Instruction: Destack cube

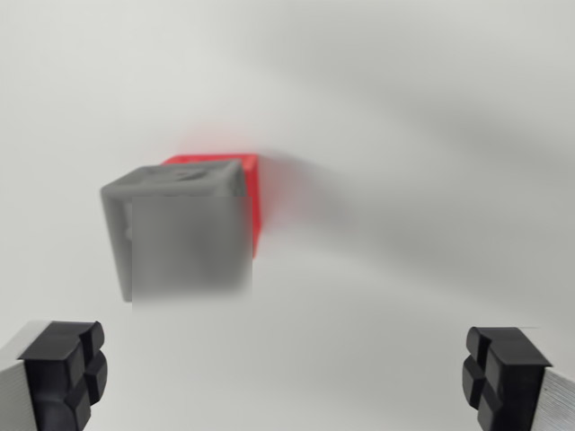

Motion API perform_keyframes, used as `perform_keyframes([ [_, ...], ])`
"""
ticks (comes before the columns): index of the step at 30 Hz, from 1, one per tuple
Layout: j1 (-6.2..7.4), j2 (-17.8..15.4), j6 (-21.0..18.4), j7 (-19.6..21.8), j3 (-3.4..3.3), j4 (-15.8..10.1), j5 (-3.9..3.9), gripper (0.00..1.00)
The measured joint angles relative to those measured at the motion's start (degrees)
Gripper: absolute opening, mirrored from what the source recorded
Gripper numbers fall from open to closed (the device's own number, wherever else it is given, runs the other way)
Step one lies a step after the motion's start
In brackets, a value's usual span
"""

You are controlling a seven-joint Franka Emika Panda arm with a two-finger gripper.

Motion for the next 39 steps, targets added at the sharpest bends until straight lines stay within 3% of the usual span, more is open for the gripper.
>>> perform_keyframes([
  [11, 2.86, 1.42, 3.23, 0.92, 2.09, -2.01, -0.61, 1.0],
  [14, 3.3, 2.01, 4.32, 1.25, 2.34, -2.33, -0.89, 1.0],
  [31, 3.66, 12.09, 14.31, 3.68, 1.22, -2.71, -4.47, 1.0],
  [39, 4.15, 15.4, 17.27, 4.56, 0.46, -2.44, -5.66, 1.0],
])
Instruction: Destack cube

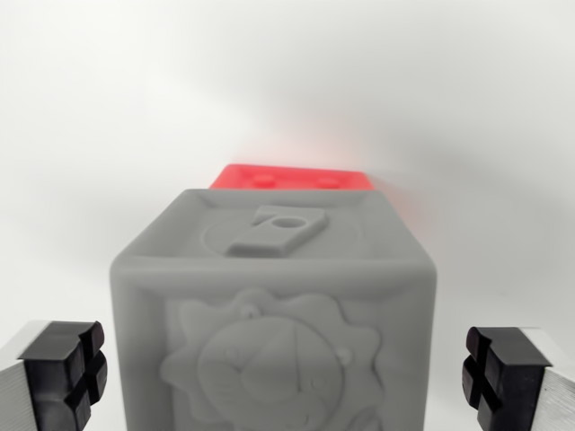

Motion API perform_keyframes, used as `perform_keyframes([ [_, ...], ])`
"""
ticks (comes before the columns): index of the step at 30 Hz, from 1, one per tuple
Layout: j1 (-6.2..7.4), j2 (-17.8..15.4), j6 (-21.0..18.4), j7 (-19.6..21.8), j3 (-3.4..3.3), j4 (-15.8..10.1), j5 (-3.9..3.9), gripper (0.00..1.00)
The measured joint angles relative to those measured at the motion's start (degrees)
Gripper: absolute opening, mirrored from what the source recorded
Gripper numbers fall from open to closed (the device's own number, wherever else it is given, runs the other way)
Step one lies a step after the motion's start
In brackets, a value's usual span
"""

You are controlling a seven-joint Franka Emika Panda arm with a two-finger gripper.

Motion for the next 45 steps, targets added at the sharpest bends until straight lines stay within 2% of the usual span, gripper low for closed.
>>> perform_keyframes([
  [4, 0.29, 1.18, 1.07, 0.27, -0.37, 0.17, -0.42, 1.0],
  [9, 0.52, 1.79, 1.6, 0.41, -0.63, 0.24, -0.57, 1.0],
  [10, 0.54, 1.82, 1.62, 0.42, -0.66, 0.25, -0.58, 0.0],
  [45, 0.58, 1.82, 1.63, 0.43, -0.71, 0.27, -0.58, 0.0],
])
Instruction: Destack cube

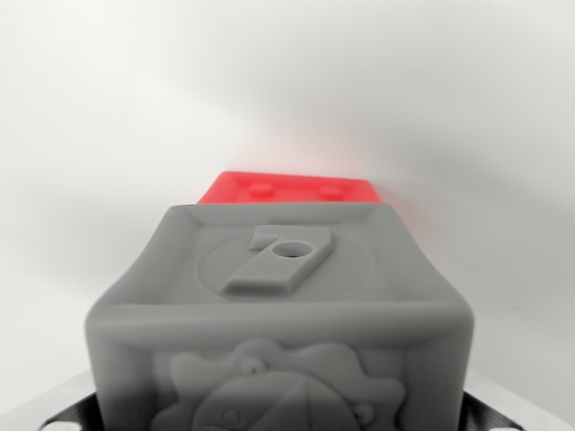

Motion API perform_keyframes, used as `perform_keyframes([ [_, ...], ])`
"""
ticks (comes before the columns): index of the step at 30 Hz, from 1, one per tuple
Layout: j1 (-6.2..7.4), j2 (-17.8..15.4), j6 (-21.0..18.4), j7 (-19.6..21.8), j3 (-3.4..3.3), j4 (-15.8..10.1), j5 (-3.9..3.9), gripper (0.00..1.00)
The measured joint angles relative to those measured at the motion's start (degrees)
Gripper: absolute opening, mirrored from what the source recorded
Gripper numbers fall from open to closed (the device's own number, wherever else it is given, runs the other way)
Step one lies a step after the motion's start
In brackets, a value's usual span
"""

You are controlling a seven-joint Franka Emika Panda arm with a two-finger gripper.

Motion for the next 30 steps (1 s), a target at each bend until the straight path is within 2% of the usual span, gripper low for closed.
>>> perform_keyframes([
  [12, -0.15, -1.86, -1.43, -0.28, 0.28, -0.2, 0.38, 0.0],
  [20, -0.36, -4.36, -3.58, -0.88, 0.66, -0.49, 1.28, 0.0],
  [30, -0.4, -8.48, -7.26, -1.92, 1.0, -0.68, 2.82, 0.0],
])
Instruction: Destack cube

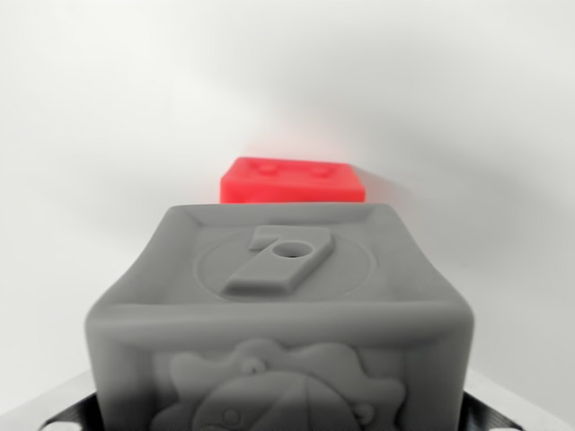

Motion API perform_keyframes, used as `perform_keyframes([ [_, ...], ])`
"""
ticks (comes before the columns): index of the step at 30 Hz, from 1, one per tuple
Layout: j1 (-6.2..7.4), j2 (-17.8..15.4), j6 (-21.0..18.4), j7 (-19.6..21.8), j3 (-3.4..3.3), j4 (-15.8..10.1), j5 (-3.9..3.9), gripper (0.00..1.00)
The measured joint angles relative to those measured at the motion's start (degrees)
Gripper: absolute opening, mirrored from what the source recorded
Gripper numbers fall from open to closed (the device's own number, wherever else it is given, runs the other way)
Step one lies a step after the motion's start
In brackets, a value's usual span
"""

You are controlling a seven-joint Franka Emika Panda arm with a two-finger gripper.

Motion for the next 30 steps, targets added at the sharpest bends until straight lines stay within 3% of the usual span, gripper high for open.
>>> perform_keyframes([
  [9, 0.0, -3.18, -2.96, -0.34, 0.06, 0.14, 1.0, 0.0],
  [30, -0.53, 0.9, -2.96, 7.08, -2.8, 3.84, 1.03, 0.0],
])
